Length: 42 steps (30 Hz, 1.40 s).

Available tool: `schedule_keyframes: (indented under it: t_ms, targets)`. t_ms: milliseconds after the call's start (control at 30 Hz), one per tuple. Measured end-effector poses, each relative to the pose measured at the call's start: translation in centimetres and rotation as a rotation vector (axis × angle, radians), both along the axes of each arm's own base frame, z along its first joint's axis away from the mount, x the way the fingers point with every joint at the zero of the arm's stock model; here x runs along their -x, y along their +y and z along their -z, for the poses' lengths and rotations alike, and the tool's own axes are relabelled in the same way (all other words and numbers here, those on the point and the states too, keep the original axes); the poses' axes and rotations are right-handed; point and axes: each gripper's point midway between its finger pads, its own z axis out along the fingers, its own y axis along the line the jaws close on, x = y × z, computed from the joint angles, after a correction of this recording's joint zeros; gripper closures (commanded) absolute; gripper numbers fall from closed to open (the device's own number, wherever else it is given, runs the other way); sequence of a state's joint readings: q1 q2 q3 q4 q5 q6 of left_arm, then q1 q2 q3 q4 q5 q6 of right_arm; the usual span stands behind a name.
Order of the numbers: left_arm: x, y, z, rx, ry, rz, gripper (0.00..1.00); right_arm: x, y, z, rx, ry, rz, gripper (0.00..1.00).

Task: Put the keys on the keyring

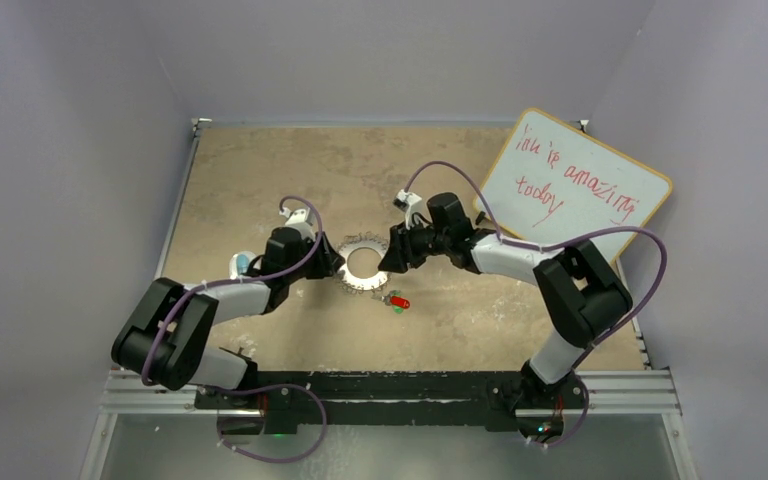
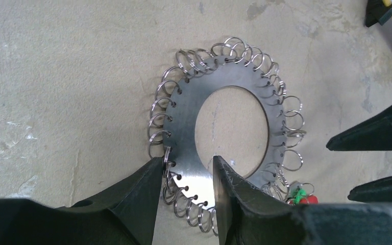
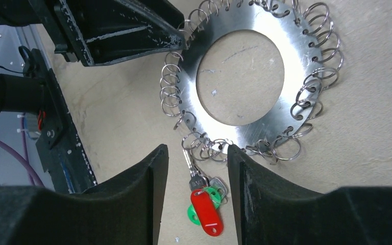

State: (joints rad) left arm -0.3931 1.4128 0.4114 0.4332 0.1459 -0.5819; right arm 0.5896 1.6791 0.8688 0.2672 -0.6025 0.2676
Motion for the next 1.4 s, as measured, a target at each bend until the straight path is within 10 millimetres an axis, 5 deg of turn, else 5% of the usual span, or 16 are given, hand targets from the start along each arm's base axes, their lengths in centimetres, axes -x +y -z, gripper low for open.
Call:
schedule_keyframes:
  t_ms: [367, 633, 1067, 1233, 1400]
  targets:
    - [-0.1, -2.4, -4.4, 0.11, -0.124, 0.107, 0.62, -1.1, -1.0, -0.1, -0.009, 0.011, 0.058, 0.52]
    - [1.0, -4.2, -4.8, 0.131, -0.132, 0.184, 0.64, -1.2, -1.3, 0.3, 0.01, 0.017, 0.074, 0.52]
    - [3.6, -10.2, -4.3, 0.085, -0.145, 0.398, 0.66, -1.2, -3.2, 2.6, -0.007, 0.124, 0.129, 0.55]
    - [3.6, -10.1, -3.6, 0.043, -0.139, 0.388, 0.65, -1.8, -4.4, 4.0, -0.017, 0.187, 0.167, 0.54]
    - [2.4, -7.8, -2.4, -0.07, -0.116, 0.274, 0.62, -2.6, -4.0, 4.6, -0.035, 0.22, 0.163, 0.54]
